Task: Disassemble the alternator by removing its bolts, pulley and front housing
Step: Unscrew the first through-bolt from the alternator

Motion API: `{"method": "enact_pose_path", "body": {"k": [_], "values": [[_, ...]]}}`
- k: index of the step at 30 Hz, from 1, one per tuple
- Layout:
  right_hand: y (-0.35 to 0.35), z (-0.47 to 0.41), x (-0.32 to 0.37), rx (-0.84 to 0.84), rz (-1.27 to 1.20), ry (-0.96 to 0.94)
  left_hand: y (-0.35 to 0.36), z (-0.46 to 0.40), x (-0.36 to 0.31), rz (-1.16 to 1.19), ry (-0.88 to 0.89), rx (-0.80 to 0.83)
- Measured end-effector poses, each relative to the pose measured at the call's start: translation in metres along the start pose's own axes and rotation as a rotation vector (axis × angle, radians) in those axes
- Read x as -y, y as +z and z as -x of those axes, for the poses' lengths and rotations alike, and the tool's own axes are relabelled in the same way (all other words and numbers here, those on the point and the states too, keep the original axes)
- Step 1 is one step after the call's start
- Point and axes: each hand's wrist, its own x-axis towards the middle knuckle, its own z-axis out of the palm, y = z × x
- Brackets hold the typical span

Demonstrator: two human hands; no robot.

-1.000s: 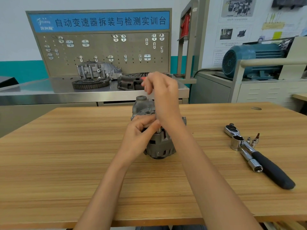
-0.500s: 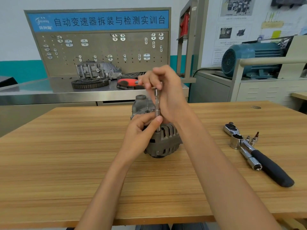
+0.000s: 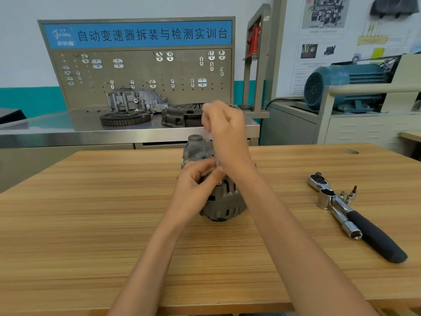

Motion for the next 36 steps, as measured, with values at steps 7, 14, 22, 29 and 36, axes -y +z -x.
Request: {"method": "enact_pose_path", "body": {"k": [7,14,22,29,36], "values": [[-0.002,-0.004,-0.001,0.047,-0.354,0.141,-0.006,-0.002,-0.002,0.005,0.043,0.094],[0.014,0.008,-0.003,-0.342,0.500,-0.252,-0.007,-0.001,-0.002,0.006,0.033,0.109],[-0.006,-0.007,0.003,0.144,-0.398,0.171,-0.018,-0.007,-0.008,0.048,-0.055,0.246],[0.009,0.011,-0.005,-0.229,0.343,-0.200,-0.022,-0.015,-0.004,0.033,-0.047,0.245],[0.002,0.000,-0.003,-0.077,-0.029,-0.023,-0.022,-0.022,-0.012,-0.006,-0.060,0.325]]}}
